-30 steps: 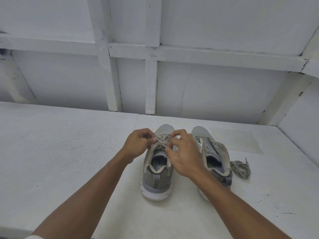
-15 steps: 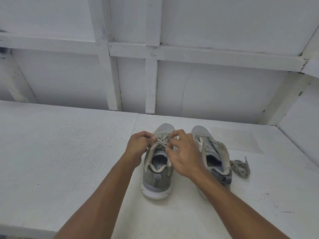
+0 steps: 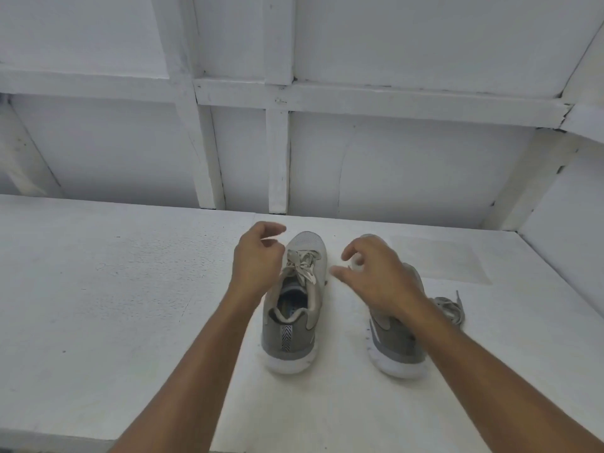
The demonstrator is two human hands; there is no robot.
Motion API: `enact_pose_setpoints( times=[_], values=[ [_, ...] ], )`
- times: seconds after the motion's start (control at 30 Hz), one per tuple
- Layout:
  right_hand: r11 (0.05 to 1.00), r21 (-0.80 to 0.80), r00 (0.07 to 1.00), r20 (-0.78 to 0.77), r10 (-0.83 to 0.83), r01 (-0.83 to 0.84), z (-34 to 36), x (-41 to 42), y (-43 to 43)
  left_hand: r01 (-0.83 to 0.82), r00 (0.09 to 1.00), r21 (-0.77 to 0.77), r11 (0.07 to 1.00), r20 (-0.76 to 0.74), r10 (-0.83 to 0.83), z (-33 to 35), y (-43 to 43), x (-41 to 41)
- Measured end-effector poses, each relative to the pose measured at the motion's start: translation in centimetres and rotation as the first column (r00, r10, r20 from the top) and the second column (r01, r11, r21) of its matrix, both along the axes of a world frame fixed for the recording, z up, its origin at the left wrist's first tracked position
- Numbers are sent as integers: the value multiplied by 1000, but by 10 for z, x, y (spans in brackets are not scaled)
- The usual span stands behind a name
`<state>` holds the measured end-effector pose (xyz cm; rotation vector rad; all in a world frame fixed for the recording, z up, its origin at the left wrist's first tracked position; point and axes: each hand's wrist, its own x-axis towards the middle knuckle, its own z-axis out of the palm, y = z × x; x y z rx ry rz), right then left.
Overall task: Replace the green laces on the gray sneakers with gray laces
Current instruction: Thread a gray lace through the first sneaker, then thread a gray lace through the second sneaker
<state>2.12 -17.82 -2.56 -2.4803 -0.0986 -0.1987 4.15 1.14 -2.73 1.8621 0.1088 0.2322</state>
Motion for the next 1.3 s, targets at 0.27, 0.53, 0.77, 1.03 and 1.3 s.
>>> enact_pose_setpoints(
  times=[0.27, 0.53, 0.77, 1.03, 1.3],
  values=[
    [951, 49, 952, -33, -305, 306, -14, -3, -79, 263, 964, 43, 964, 16, -264, -9, -108, -48],
    [901, 266, 918, -299, -260, 342, -38, -16, -85, 237, 959, 95, 967, -183, -217, -46, -142, -38],
    [926, 239, 937, -264, -229, 294, -37, -24, -73, 191, 978, 153, 970, -118, -174, -62, -133, -41],
    [814, 427, 903, -343, -258, 395, -29, -6, -120, 251, 965, 135, 959, -109, -237, -63, -126, -43],
    [837, -244, 749, -372, -548, 490, -65, 12, -181, 278, 956, 136, 951, -138, -259, -61, -123, -44]
  ],
)
